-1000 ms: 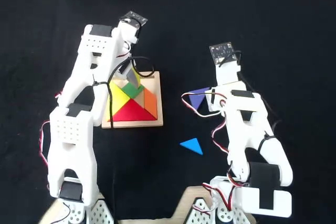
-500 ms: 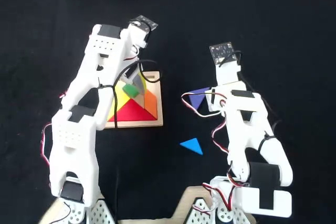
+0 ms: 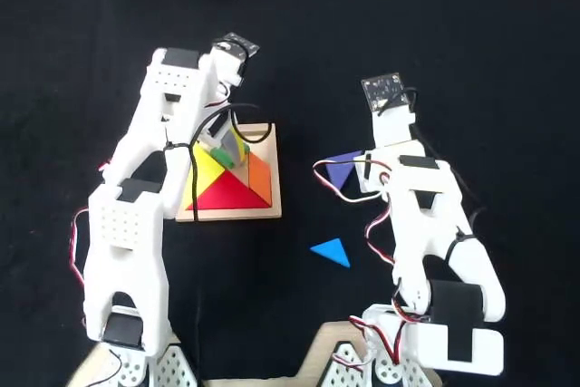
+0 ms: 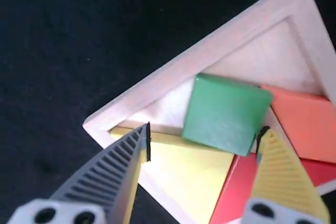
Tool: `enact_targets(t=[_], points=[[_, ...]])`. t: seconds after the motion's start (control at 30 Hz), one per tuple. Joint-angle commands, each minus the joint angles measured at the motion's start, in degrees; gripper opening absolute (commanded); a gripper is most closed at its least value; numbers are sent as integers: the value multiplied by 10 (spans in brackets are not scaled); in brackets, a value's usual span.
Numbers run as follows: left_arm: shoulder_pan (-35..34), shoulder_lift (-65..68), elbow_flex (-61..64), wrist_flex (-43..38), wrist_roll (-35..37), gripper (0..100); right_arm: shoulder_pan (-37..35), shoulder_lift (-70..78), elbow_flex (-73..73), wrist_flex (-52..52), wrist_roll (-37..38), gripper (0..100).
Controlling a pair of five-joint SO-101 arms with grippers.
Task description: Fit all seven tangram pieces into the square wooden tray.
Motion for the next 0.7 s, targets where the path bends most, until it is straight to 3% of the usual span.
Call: enact_targets(t=[0.0,0.57,0.67], points=[[-14,-8,-36,25,-12,328,-11,0,-1,-10,0,11],[-28,-7,-29,14,-17,328,-11,0,-1,-10,0,11],[-26,-15,-58,44,-17,328,-11,0,-1,-10,0,11]])
